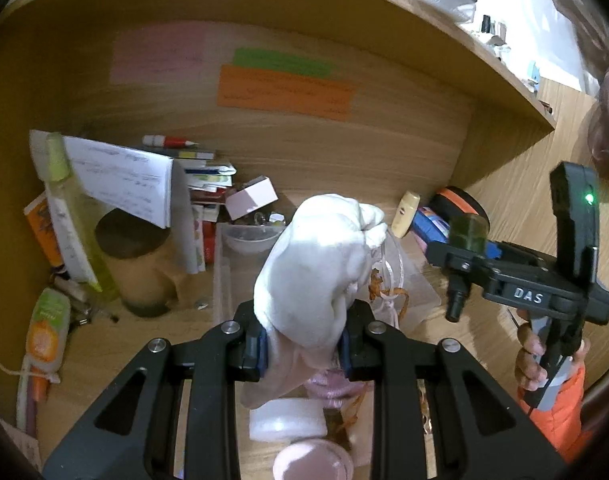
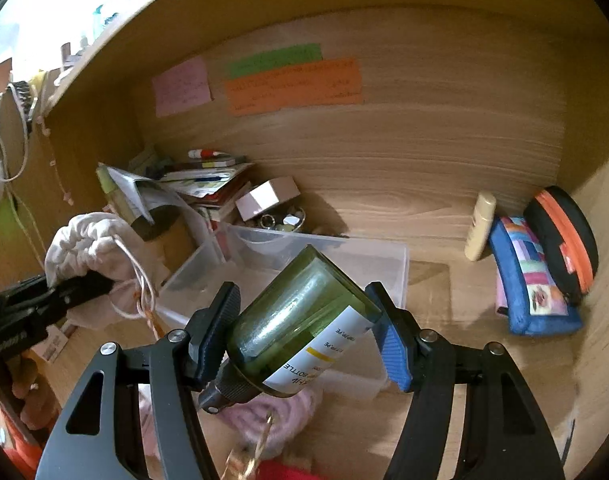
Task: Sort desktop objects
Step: 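Carry both items over the clear plastic box and open both tools to drop them, then move both open tools back toward the pile of items, then grasp the pink round container with the left tool while the right tool grasps the red velvet pouch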
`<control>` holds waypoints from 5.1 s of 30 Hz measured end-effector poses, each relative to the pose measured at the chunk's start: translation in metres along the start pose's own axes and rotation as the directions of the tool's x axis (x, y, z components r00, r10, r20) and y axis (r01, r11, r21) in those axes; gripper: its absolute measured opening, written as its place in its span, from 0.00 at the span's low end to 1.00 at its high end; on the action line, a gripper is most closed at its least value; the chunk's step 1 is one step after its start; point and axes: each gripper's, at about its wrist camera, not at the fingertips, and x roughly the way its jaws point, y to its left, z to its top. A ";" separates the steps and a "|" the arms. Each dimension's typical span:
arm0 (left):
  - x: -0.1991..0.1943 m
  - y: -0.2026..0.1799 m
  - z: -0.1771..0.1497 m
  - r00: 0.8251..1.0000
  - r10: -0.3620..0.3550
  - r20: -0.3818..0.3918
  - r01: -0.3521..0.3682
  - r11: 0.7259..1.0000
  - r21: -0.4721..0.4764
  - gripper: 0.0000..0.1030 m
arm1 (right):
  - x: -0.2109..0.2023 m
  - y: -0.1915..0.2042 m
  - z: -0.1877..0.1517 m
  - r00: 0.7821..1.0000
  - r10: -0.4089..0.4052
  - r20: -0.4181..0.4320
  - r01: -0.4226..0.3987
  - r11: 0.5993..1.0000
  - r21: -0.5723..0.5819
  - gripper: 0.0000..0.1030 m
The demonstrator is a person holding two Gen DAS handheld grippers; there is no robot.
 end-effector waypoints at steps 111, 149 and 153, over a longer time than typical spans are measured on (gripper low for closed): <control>0.017 -0.004 -0.136 0.930 -0.047 -0.364 0.025 0.998 -0.064 0.93 | 0.005 0.014 -0.148 0.942 -0.093 -0.323 0.088 0.996 -0.030 0.99; -0.002 -0.017 -0.130 0.969 -0.009 -0.246 0.002 1.000 -0.028 0.63 | -0.039 -0.008 -0.123 0.989 -0.014 -0.149 0.024 0.998 0.065 0.28; -0.009 -0.018 -0.127 0.973 -0.008 -0.229 -0.002 0.999 -0.039 0.63 | -0.043 -0.011 -0.117 0.992 -0.010 -0.128 0.020 0.997 0.080 0.28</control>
